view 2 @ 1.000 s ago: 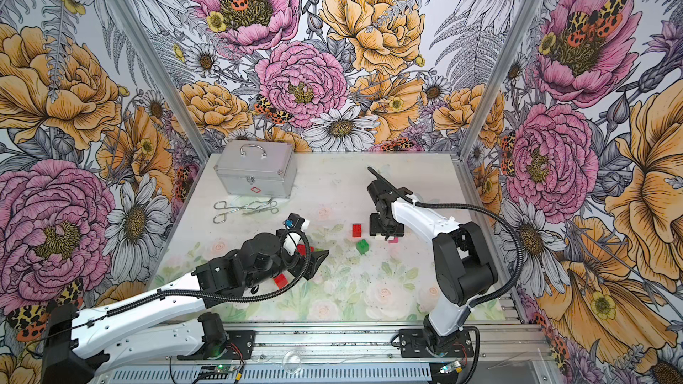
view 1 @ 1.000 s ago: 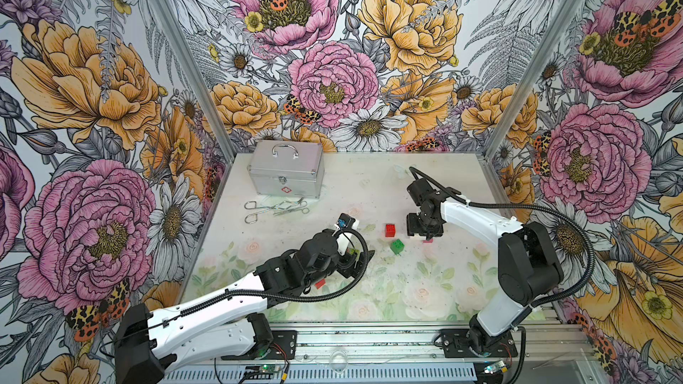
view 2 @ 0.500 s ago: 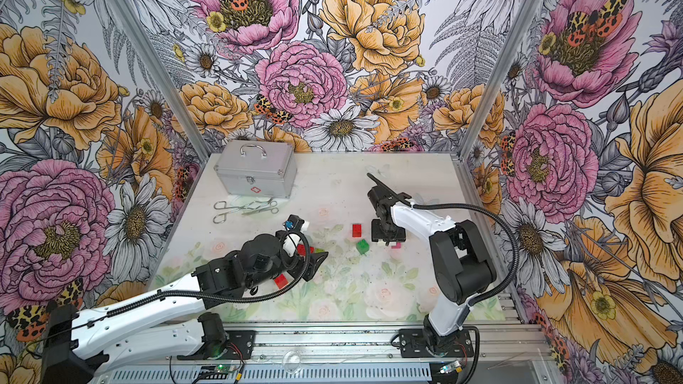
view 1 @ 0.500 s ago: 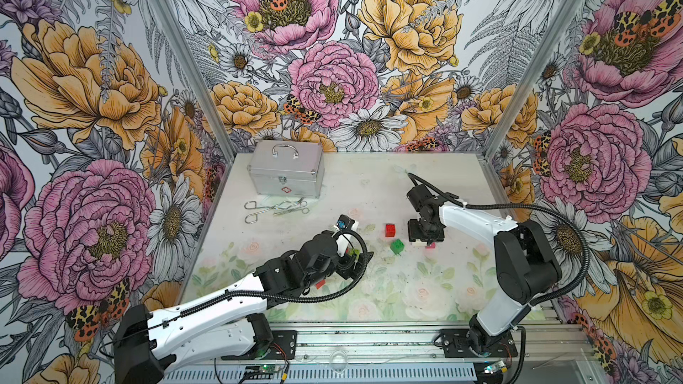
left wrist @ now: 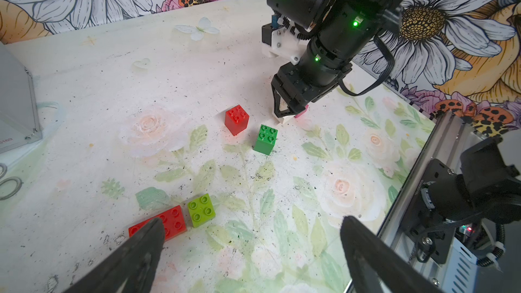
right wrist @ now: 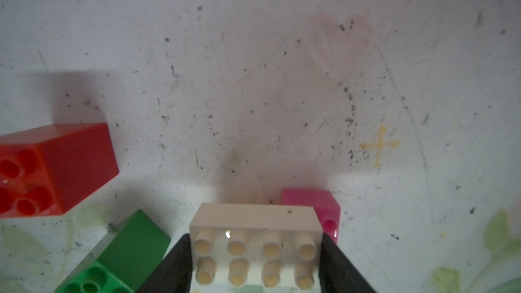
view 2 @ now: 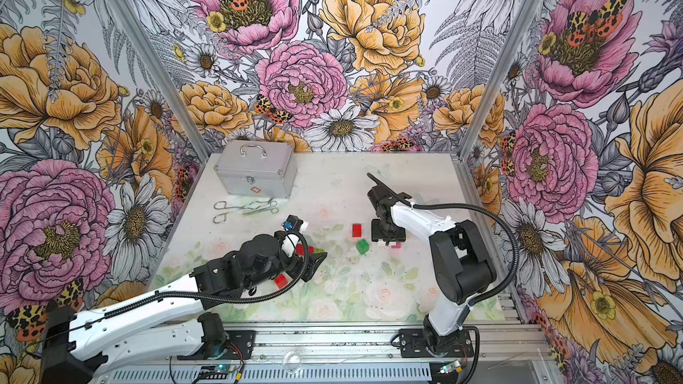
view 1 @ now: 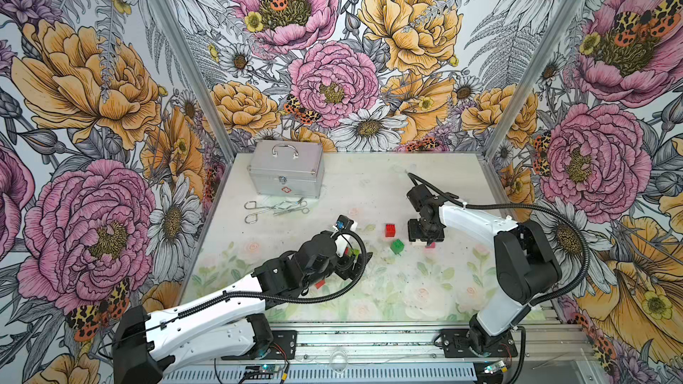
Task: Assemble the letter r with lego
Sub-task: Assemble the lego brick with the lego brick, then pick up the lego brick from the center of the board.
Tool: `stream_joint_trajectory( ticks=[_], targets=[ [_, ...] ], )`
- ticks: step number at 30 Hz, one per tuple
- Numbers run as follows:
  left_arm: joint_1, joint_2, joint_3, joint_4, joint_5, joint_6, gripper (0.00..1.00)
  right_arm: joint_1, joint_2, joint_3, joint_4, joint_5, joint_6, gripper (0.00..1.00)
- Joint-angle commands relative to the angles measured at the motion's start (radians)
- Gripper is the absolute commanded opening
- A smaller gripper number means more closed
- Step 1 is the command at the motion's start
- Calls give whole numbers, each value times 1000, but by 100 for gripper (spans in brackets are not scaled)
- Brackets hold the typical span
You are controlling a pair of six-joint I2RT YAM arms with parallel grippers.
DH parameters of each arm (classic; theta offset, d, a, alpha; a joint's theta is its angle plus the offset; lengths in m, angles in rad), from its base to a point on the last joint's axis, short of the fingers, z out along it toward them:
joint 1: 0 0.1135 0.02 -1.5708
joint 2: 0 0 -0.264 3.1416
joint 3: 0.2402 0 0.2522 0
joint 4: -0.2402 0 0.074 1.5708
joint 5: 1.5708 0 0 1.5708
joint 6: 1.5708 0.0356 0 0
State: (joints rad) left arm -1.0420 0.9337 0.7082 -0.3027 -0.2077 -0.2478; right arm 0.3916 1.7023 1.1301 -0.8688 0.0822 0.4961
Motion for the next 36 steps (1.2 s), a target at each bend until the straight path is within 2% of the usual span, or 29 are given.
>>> stream_joint_trajectory(
  ticks=[1,10,17,25,36],
  targets=[
    [8,-28,-13,-16,6,-7,99,-2,12,12,23,5,1,65],
    [7,-47,-23,-21,6,-8,99,1,-19,11,21,-2,13,75],
    [7,-53,-24,-23,5,-5,99,7,-60,11,5,16,30,76],
    [7,-96,-42,-38,-27,-16,99,57,-122,85,-21,-4,73,74],
    [4,-157,-99,-49,-8,-21,99,159,-73,87,-19,-79,22,66]
  ],
)
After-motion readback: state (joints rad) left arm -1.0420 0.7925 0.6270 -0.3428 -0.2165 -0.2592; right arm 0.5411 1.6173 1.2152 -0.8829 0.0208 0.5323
